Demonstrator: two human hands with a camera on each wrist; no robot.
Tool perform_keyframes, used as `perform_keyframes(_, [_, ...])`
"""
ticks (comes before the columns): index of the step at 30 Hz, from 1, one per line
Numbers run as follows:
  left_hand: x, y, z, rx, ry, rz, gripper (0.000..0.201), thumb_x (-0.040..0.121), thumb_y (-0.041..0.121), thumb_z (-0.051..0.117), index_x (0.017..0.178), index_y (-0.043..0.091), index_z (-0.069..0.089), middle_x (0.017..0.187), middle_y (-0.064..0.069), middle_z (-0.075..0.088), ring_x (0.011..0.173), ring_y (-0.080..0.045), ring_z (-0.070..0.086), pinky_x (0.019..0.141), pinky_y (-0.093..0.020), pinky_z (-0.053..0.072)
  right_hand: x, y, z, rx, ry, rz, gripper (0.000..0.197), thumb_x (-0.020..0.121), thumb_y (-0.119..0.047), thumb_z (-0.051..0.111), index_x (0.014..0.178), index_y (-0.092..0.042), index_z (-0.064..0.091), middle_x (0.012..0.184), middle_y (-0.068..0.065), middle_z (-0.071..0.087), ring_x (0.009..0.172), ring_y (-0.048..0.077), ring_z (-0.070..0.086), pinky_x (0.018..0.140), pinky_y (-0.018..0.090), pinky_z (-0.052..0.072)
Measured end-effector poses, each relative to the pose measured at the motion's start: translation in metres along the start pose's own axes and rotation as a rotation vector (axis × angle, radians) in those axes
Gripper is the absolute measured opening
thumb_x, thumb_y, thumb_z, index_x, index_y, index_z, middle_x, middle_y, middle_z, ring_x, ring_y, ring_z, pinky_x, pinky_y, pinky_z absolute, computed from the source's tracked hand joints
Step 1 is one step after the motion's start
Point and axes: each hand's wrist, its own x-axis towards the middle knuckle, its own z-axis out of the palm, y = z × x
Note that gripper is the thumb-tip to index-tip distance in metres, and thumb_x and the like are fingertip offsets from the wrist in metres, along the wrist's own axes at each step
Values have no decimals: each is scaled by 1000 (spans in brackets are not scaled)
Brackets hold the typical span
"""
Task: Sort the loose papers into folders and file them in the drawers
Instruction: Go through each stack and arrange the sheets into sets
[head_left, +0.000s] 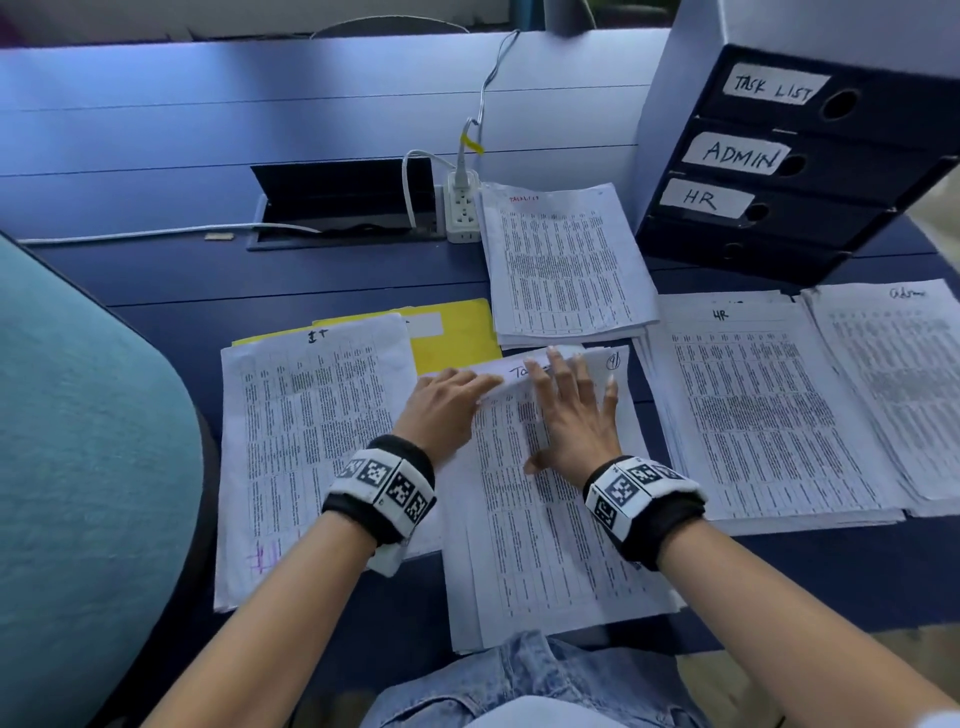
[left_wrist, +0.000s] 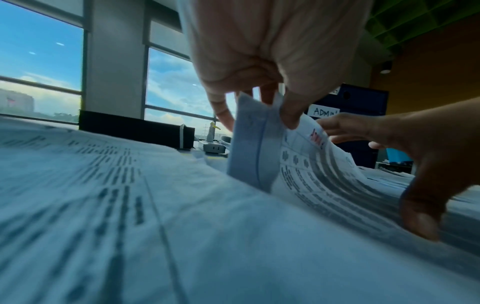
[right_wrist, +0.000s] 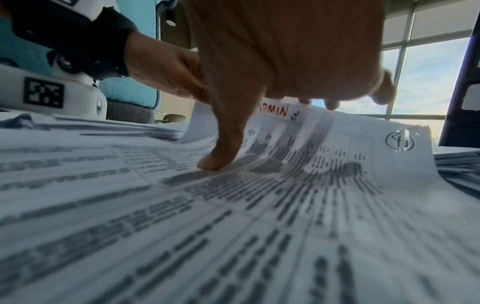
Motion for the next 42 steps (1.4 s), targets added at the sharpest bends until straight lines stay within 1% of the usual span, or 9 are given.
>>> perform_keyframes(11, [11,-15,-14,-622,121,-354,28,96,19,47,117,6,61,103,-12,63,92,-15,53,72,-14,37,-9,5,5,-19,101,-111,85,69,-43,76,120,-30,9,148,-1,28,142,24,7,101,58,-18])
perform_keyframes(15, [17,-26,-14,-570,86,-494,18,90,13,57,93,-1,68,70,-4,56,62,-13,49,50,-3,36,-14,3,8,-154,229,-211,75,33,-42,91,100,-23,63,99,-1,66,112,26,48,93,74,19])
perform_keyframes(20, [21,-26,-25,-777,-60,-598,20,89,6,54,71,5,61,65,-5,54,54,-12,57,53,-21,52,-17,2,12,-177,294,-264,62,18,-31,93,74,-21,70,92,4,68,93,27,65,80,67,40])
perform_keyframes(23, [20,-21,-32,-854,-71,-616,24,88,1,52,67,9,58,65,-6,53,50,-10,58,48,-16,51,-15,3,15,-83,337,-322,53,27,-14,91,75,-19,68,93,3,68,89,24,67,83,63,42])
perform_keyframes(26, [16,-20,-30,-683,20,-558,13,88,11,59,101,9,60,86,-6,57,88,-25,59,75,-27,49,-15,3,9,132,392,-293,29,57,0,80,78,-16,67,81,1,69,80,23,67,92,55,31])
perform_keyframes(29, [11,-5,-36,-654,74,-339,56,81,54,59,122,16,54,115,2,56,110,-10,50,97,-26,39,-14,1,-11,263,488,-197,17,76,1,64,88,-11,68,91,5,71,92,22,64,101,51,20])
perform_keyframes(32, [6,21,-45,-916,-31,-198,86,50,89,51,107,24,57,99,11,62,91,4,57,83,-10,42,-10,0,-39,331,565,-99,14,86,-6,54,92,-11,65,92,1,67,96,19,58,104,42,15])
perform_keyframes(37, [6,51,-37,-786,-9,-245,19,85,26,66,89,8,65,80,-2,62,74,-15,57,75,-34,48,-7,5,-82,498,769,42,28,76,-18,44,93,-9,64,79,-2,56,89,26,57,95,42,29])
perform_keyframes(42, [19,62,-31,-871,221,-475,12,89,15,59,87,6,65,79,-9,58,73,-18,53,68,-30,46,-17,30,-70,714,782,263,75,78,-17,66,142,-12,28,146,9,29,136,24,24,111,50,14])
